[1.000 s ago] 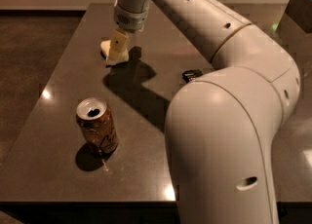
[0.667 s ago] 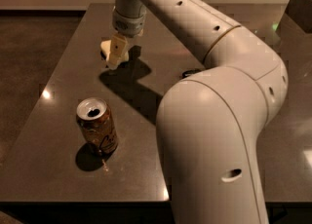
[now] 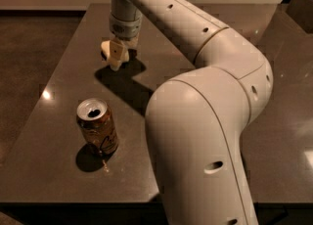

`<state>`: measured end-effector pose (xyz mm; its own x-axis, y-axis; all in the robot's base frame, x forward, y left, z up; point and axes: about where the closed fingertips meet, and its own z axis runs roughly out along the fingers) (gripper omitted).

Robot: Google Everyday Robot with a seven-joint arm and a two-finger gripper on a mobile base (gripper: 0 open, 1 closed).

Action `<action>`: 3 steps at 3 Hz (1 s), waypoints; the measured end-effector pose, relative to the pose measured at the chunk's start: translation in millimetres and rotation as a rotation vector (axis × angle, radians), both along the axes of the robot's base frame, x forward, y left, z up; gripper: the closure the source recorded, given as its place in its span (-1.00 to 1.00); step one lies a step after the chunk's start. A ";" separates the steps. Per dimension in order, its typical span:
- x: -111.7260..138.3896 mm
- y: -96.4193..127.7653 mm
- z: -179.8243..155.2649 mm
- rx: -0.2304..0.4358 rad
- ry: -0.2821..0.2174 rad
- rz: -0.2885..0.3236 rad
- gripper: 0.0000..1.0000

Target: Pick sponge

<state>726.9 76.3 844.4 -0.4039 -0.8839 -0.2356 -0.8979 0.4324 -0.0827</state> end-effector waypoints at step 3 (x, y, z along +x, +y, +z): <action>-17.9 -6.6 64.0 0.136 -0.045 -0.015 0.89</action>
Offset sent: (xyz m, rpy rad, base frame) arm -0.0197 -0.0073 0.0707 0.1301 -0.0297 -0.0221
